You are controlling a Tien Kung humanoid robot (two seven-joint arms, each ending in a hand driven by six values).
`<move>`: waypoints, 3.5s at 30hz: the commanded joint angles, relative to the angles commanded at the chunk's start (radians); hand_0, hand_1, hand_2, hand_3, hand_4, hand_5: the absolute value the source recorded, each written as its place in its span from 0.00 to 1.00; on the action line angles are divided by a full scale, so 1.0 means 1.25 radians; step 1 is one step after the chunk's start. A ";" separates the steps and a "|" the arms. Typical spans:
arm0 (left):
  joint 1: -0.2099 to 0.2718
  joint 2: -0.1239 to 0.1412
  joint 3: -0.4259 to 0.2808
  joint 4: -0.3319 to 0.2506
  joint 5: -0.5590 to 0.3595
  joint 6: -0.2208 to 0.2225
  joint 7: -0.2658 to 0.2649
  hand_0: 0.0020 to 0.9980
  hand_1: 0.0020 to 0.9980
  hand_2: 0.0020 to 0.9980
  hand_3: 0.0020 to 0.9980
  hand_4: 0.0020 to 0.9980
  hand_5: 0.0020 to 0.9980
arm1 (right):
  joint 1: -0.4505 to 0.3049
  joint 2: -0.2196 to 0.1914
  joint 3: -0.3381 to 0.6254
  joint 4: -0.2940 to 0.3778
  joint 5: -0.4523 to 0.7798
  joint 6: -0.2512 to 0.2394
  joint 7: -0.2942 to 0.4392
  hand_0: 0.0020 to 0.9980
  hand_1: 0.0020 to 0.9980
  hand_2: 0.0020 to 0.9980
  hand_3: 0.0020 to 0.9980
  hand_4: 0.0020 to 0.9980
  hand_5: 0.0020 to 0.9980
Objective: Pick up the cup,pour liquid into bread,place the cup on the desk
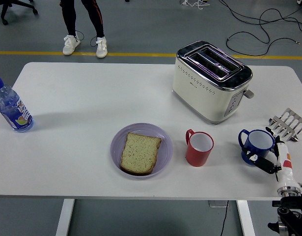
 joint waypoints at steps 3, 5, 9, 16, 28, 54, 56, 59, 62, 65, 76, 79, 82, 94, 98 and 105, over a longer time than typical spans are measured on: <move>0.000 0.001 0.001 0.000 -0.002 0.001 0.000 0.65 0.69 0.71 0.60 0.31 0.90 | 0.001 0.001 0.000 0.001 -0.008 0.007 -0.006 0.74 0.66 0.87 0.99 0.95 0.00; -0.001 0.001 0.006 0.000 -0.006 0.001 -0.001 0.65 0.69 0.71 0.60 0.31 0.90 | 0.001 0.001 0.000 0.002 -0.010 0.013 -0.007 0.74 0.66 0.87 0.99 0.95 0.00; -0.001 0.001 0.007 0.000 -0.006 0.002 -0.001 0.65 0.69 0.71 0.60 0.31 0.90 | 0.001 0.001 0.003 0.003 -0.008 0.024 0.002 0.78 0.71 0.89 1.00 0.95 0.00; 0.004 -0.003 0.010 0.000 -0.006 0.000 -0.001 0.65 0.69 0.71 0.60 0.31 0.90 | -0.001 -0.004 0.005 0.008 -0.008 0.026 0.006 0.82 0.74 0.92 1.00 0.98 0.00; 0.010 -0.002 0.023 0.000 -0.009 -0.001 -0.001 0.65 0.69 0.71 0.60 0.31 0.89 | -0.025 -0.002 0.037 0.060 -0.021 0.017 0.008 0.88 0.78 0.95 1.00 1.00 0.00; 0.007 0.000 0.017 0.000 -0.012 -0.001 -0.002 0.65 0.69 0.71 0.60 0.31 0.89 | -0.099 -0.038 0.136 0.427 0.033 -0.029 0.012 0.87 0.78 0.90 0.96 0.92 0.04; 0.007 0.000 0.016 0.000 -0.011 -0.001 -0.001 0.65 0.69 0.71 0.60 0.31 0.89 | -0.103 -0.039 0.147 0.447 0.062 -0.022 0.010 0.87 0.78 0.90 0.96 0.92 0.04; 0.008 0.000 0.014 0.000 -0.009 -0.001 -0.001 0.65 0.69 0.71 0.60 0.31 0.89 | -0.110 -0.039 0.166 0.479 0.116 -0.002 -0.002 0.87 0.78 0.90 0.96 0.92 0.04; 0.009 0.000 0.013 0.000 -0.007 -0.002 -0.001 0.65 0.69 0.71 0.60 0.31 0.89 | -0.117 -0.036 0.183 0.505 0.170 0.017 -0.017 0.82 0.74 0.86 0.90 0.87 0.05; 0.011 0.000 0.006 0.000 0.001 -0.002 0.000 0.65 0.69 0.71 0.60 0.31 0.89 | -0.121 -0.033 0.203 0.527 0.237 0.046 -0.041 0.82 0.74 0.86 0.90 0.87 0.05; 0.015 0.001 -0.007 0.000 0.021 -0.006 0.003 0.65 0.69 0.71 0.60 0.31 0.90 | -0.127 -0.024 0.250 0.526 0.327 0.084 -0.066 0.77 0.71 0.79 0.83 0.82 0.11; 0.016 0.001 -0.005 0.000 0.020 -0.006 0.003 0.66 0.69 0.71 0.60 0.31 0.89 | -0.128 -0.020 0.262 0.517 0.339 0.095 -0.069 0.73 0.67 0.74 0.76 0.79 0.12; 0.018 0.001 -0.001 0.000 0.015 -0.005 0.002 0.66 0.69 0.71 0.60 0.31 0.89 | -0.133 -0.017 0.272 0.514 0.363 0.098 -0.071 0.73 0.67 0.74 0.76 0.79 0.12; 0.020 -0.002 -0.009 0.000 0.020 -0.005 0.003 0.66 0.69 0.71 0.60 0.31 0.89 | -0.126 -0.009 0.317 0.545 0.530 0.120 -0.068 0.69 0.63 0.68 0.67 0.71 0.12; 0.019 -0.001 -0.009 0.000 0.019 -0.004 0.002 0.66 0.69 0.71 0.60 0.31 0.89 | -0.126 -0.007 0.335 0.557 0.582 0.146 -0.081 0.68 0.63 0.67 0.65 0.64 0.15; 0.015 -0.001 -0.011 0.000 0.023 -0.004 0.003 0.66 0.69 0.71 0.60 0.31 0.90 | -0.121 -0.008 0.367 0.559 0.618 0.187 -0.129 0.68 0.62 0.67 0.65 0.66 0.15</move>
